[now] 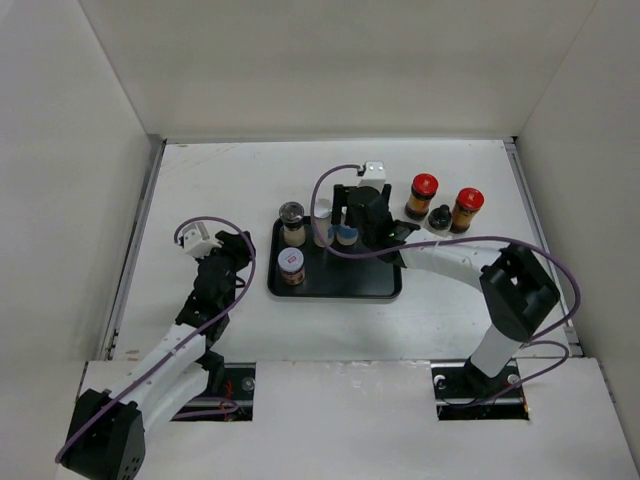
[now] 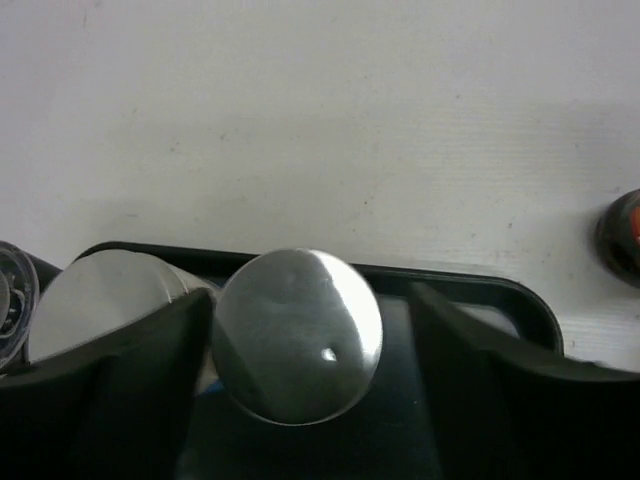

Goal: Organize the condiment bottles

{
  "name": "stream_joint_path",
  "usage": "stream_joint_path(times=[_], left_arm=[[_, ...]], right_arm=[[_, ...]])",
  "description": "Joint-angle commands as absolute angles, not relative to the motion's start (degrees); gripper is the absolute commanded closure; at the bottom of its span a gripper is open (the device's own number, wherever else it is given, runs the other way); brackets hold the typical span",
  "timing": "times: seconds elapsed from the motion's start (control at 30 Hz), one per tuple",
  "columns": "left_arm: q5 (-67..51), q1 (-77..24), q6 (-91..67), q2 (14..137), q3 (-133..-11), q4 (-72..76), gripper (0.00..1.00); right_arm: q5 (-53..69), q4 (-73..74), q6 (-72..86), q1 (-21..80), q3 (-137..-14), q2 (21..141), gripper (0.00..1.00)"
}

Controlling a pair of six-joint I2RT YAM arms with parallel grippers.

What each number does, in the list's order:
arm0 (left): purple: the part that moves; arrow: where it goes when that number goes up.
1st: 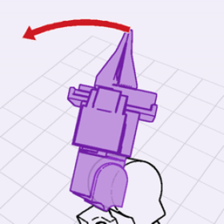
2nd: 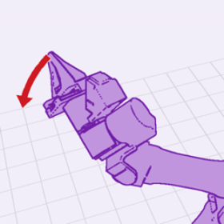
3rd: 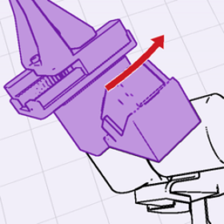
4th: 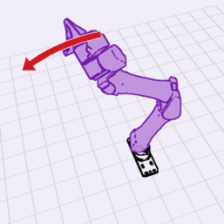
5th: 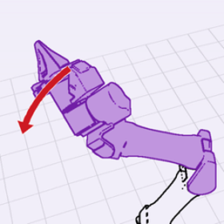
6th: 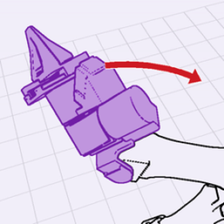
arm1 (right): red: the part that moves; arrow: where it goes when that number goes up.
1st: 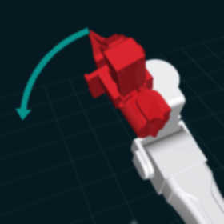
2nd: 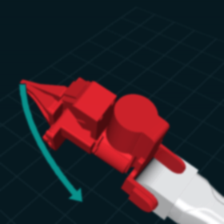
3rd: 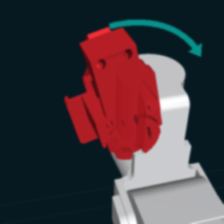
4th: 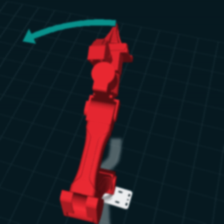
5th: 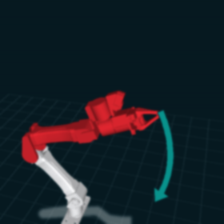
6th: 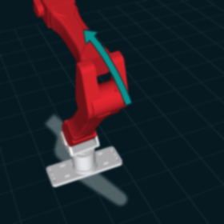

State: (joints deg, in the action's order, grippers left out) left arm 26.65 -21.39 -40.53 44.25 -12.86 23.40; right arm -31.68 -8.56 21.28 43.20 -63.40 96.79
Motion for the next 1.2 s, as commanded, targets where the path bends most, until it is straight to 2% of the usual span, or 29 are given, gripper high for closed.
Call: stream_joint_path(times=[0.0, 0.03, 0.3, 0.33, 0.4, 0.47, 0.5, 0.57, 0.67, 0.83, 0.93, 1.17], left_arm=[[26.0, -21.0, -41.0, 44.6, -12.4, 26.6, 0.56], [26.0, -21.0, -41.0, 44.6, -12.4, 26.7, 0.56], [25.8, -21.3, -41.1, 44.6, -12.3, 27.0, 0.56], [25.8, -21.4, -41.1, 44.6, -12.3, 27.0, 0.56], [25.8, -21.4, -41.1, 44.8, -12.3, 27.3, 0.56], [25.4, -21.5, -41.3, 44.9, -12.3, 27.3, 0.56], [25.2, -21.5, -41.3, 44.7, -12.3, 27.3, 0.56], [25.2, -21.5, -41.3, 44.5, -12.2, 27.3, 0.56], [25.0, -21.2, -41.4, 44.5, -12.1, 27.3, 0.56], [24.8, -21.0, -41.5, 44.6, -12.1, 27.4, 0.55], [24.5, -21.1, -41.7, 44.9, -12.2, 27.6, 0.55], [24.4, -21.0, -41.7, 45.9, -12.1, 28.4, 0.55]], right_arm=[[-33.7, -15.4, 20.8, 43.5, -64.9, 94.3, 0.05], [-34.4, -15.3, 20.7, 43.5, -64.5, 93.3, 0.0], [-37.4, -16.4, 18.6, 40.0, -55.0, 79.0, 0.0], [-37.3, -15.9, 18.7, 39.2, -53.5, 77.2, 0.12], [-38.5, -14.1, 19.5, 37.9, -50.9, 74.2, 0.52], [-41.6, -10.0, 21.2, 36.3, -48.8, 71.7, 0.73], [-43.5, -7.3, 22.1, 35.6, -47.9, 70.9, 0.79], [-46.5, -3.2, 23.6, 33.6, -45.9, 69.7, 0.77], [-46.6, -0.3, 25.5, 30.1, -42.7, 68.2, 0.47], [-42.3, 0.7, 25.6, 25.5, -41.7, 69.4, 0.16], [-40.0, -0.3, 25.8, 23.4, -42.2, 71.9, 0.12], [-35.0, -4.7, 24.7, 21.6, -45.0, 76.7, 0.16]])
